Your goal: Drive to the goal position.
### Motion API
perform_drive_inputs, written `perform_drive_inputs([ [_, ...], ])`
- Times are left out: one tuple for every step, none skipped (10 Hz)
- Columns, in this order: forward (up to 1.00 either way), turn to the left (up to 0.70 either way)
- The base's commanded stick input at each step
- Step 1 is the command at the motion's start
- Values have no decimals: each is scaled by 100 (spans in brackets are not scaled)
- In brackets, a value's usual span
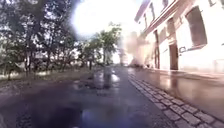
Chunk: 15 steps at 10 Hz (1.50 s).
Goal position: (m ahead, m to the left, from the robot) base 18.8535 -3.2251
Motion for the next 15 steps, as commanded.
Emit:
perform_drive_inputs([
  [50, 0],
  [50, 0],
  [50, 0],
  [50, 0],
  [50, 0],
  [50, 0],
  [50, 0],
  [50, 0],
  [50, 0],
  [50, -11],
  [50, -50],
  [50, -50],
  [50, -50],
  [50, -50],
  [50, -30],
])
